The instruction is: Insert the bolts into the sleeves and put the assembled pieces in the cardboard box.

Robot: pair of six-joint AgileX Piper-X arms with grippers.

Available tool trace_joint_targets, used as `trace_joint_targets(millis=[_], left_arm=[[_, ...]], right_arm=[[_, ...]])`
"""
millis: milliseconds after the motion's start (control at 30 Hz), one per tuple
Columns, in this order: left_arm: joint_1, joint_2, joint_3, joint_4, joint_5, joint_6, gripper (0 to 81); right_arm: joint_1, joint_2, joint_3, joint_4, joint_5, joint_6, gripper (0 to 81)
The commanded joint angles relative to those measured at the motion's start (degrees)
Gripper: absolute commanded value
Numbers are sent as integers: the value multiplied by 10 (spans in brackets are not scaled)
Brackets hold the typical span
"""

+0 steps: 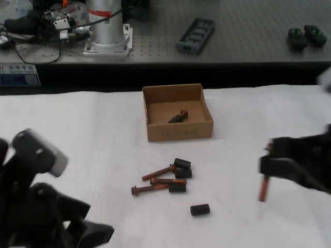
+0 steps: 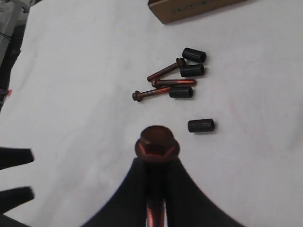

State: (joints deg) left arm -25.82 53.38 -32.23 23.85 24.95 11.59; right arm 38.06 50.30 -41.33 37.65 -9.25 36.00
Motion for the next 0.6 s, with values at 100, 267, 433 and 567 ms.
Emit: trace_joint_targets(millis=[100,267,433,567], left_arm=[[-14,112,-68,-30,-2,90,392],[-53,239,-157,-30,-2,162,392],[-101,349,-241,-29,-24,218,392],[-133,425,-301,-9,-61,236,392]], right_arm=[[1,-115,1,87,-8,-14,19],[1,-146,1,124,10,-24,19],[1,-148,4,125,10,-35,19],[1,-148,4,124,10,-35,19]])
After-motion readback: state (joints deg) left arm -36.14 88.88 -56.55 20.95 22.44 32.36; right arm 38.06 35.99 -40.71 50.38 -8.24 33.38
